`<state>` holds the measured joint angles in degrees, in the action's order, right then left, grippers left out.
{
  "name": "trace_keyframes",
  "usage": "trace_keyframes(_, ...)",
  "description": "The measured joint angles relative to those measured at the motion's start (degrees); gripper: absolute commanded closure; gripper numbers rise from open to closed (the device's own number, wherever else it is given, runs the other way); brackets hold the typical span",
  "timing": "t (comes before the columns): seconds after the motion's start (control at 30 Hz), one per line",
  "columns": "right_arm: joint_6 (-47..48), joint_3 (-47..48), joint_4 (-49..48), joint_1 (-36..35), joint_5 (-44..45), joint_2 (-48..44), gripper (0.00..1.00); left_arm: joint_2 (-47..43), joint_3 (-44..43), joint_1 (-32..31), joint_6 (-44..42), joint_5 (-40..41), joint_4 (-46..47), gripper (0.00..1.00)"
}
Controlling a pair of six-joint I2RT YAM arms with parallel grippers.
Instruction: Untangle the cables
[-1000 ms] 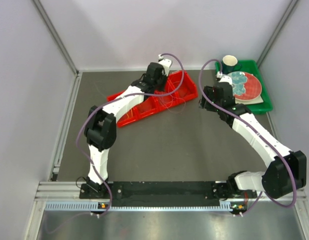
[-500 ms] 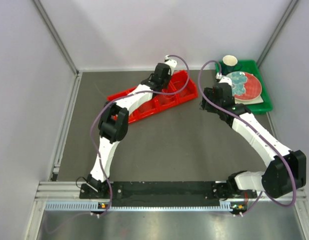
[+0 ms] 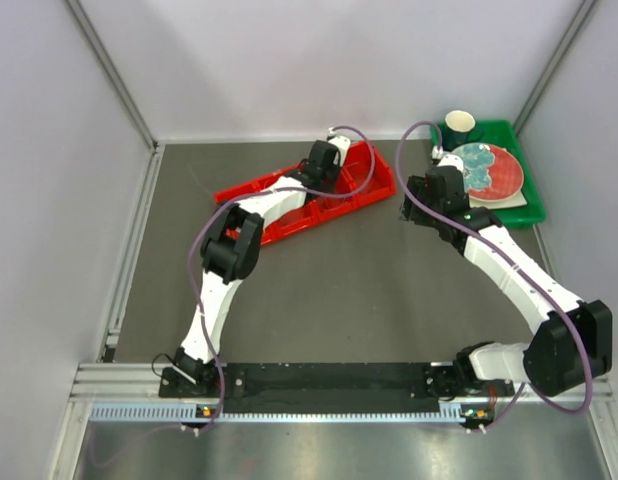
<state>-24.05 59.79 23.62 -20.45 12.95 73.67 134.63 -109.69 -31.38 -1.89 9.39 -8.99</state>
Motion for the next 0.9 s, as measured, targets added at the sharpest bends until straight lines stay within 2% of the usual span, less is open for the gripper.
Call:
trace_keyframes(0.27, -0.02, 0.00, 0.02, 0.00, -0.11, 0.00, 0.36, 0.57, 1.92, 0.22, 2.38, -2.29, 0.42, 0.98)
trace_keyframes(0.33, -0.02, 0.00, 0.00, 0.00, -0.15, 0.00, 0.36, 0.92, 1.84, 0.11, 2.82, -2.54, 0.28, 0.89)
trace_keyframes(0.37, -0.04, 0.00, 0.02, 0.00, -0.15, 0.00, 0.36, 1.01, 1.84, 0.09, 3.15, -2.51, -0.15, 0.80)
trace_keyframes(0.5, -0.04, 0.00, 0.00, 0.00, -0.37, 0.00, 0.36, 1.03, 1.84, 0.15, 3.98, -2.75, -1.75, 0.65)
trace_keyframes(0.9, -0.20, 0.00, -0.02, 0.00, -1.22, 0.00, 0.36, -0.48, 2.25, 0.17, 4.81, -3.82, -3.52, 0.63)
